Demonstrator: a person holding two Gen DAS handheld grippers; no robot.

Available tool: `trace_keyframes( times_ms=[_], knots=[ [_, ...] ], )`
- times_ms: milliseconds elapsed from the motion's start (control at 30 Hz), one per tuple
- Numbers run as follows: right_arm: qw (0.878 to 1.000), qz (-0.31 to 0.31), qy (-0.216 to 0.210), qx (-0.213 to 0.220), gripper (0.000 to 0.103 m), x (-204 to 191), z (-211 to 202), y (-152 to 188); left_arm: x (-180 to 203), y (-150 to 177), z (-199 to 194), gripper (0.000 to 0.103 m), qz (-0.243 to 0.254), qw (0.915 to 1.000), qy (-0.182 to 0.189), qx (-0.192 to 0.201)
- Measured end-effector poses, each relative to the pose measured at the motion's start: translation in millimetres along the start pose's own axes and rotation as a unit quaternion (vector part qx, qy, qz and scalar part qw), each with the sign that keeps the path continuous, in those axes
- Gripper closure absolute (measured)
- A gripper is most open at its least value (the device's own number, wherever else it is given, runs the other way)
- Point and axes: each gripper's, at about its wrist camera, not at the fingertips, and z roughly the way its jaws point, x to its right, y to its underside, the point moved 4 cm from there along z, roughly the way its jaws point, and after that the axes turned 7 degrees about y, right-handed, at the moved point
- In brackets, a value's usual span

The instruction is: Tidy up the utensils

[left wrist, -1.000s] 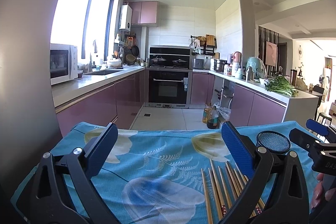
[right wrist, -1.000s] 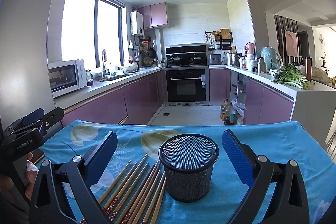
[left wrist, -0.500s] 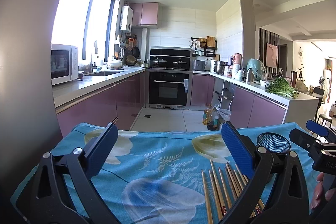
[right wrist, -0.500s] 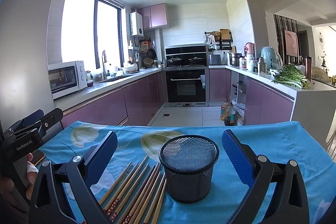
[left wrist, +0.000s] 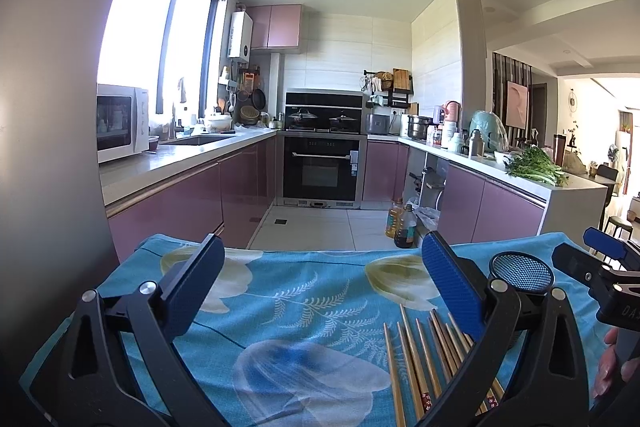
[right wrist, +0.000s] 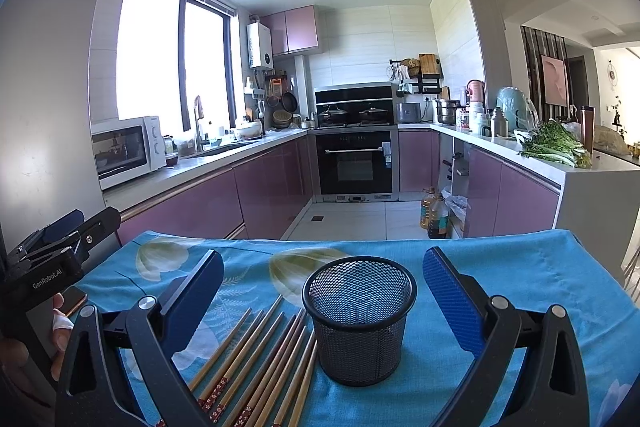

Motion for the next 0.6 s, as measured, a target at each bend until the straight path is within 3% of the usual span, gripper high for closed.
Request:
trace_keyframes(
  times_ms=[600],
  knots=[
    [1.000, 0.003, -0.004, -0.004, 0.006, 0.7, -0.8, 1.3, 1.1, -0.3, 0.4, 0.006, 0.000, 1.0000, 0.001, -0.002]
  ],
)
